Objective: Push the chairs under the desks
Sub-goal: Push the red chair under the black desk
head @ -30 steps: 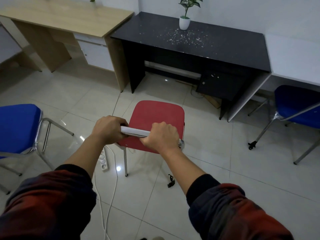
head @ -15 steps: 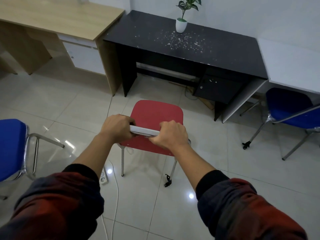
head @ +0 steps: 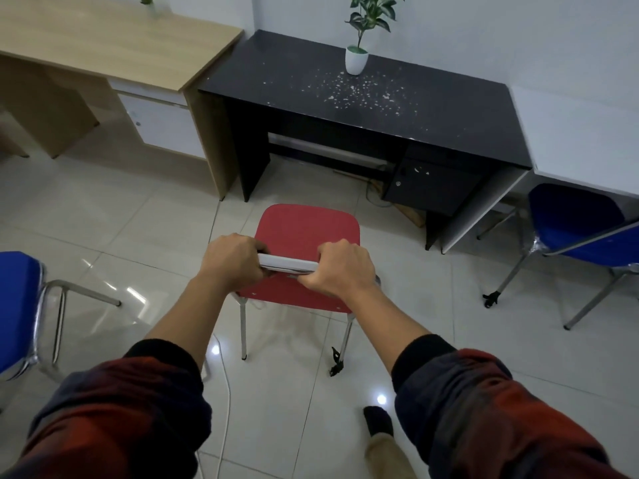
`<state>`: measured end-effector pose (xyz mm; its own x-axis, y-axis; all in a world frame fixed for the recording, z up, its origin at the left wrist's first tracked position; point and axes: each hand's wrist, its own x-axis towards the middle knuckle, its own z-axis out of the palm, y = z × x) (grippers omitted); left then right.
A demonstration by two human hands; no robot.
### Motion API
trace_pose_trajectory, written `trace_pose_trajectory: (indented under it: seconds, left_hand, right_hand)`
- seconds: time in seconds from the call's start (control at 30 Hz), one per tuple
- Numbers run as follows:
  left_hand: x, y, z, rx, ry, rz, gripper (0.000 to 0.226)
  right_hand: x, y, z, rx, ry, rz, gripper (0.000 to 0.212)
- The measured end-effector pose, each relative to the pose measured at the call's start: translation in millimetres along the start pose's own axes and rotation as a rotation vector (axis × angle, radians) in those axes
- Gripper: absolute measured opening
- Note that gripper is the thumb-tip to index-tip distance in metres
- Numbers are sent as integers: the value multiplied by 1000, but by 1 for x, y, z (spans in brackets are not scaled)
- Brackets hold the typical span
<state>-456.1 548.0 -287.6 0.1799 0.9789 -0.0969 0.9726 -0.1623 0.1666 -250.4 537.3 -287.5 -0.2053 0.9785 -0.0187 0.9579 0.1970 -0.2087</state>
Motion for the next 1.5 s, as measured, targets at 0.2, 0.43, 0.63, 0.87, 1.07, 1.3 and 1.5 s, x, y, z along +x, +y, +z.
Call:
trace_pose_trajectory:
  seconds: [0.2,0.43,0.63,0.87,1.07,1.3,1.5]
  left_hand:
    - [6,72,26,-35,-6,-107,23]
    - [61,154,37,-46,9,-294,30]
    - [87,227,53,-96,50,-392,28]
    - [92,253,59,-72,144,-317,20]
    - [112,237,48,-41,309,-249,15]
    - [140,181,28,-31,418,-198,15]
    - [171,117,9,-25,369,-184,20]
  right_hand:
    - [3,79,-5,-8,-60,-91,49]
    - [52,169,-33,-27,-87,-248,42]
    - [77,244,-47,-58,-133,-338,41]
    - [88,276,-58,-76,-166,-412,37]
    - [114,268,-67,-86,-128,-446,45]
    - [149,227,-63,-45,-86,-382,42]
    - [185,180,-55,-25,-58,-320,40]
